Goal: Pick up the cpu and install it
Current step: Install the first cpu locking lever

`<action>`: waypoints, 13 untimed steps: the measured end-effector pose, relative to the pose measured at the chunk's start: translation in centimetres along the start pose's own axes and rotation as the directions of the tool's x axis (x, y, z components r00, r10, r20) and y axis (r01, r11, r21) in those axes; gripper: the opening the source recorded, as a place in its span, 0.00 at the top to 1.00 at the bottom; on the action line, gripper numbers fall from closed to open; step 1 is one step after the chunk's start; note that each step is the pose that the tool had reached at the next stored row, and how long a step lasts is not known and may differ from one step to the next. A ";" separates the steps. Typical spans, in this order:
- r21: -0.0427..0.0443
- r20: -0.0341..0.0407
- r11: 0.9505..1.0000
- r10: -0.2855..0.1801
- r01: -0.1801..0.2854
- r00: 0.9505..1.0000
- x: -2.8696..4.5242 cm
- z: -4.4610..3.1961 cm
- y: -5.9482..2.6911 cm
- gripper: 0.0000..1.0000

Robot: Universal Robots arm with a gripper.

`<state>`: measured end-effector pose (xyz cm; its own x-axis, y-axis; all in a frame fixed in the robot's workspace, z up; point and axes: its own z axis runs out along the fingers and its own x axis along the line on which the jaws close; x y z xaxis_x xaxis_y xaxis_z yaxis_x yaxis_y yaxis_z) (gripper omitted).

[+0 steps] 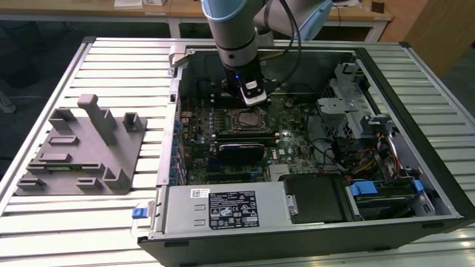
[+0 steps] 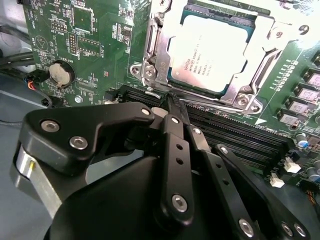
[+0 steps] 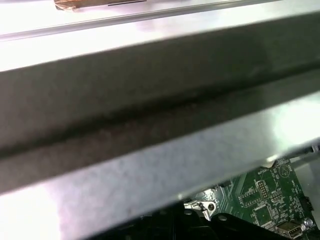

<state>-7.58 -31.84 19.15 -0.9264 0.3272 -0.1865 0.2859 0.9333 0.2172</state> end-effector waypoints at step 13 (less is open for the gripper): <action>-0.003 0.000 1.000 0.003 -0.003 1.000 -0.05 -0.65 0.13 0.89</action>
<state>-7.66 -31.83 19.81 -0.9256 0.3298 -0.1856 0.2879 0.9319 0.2204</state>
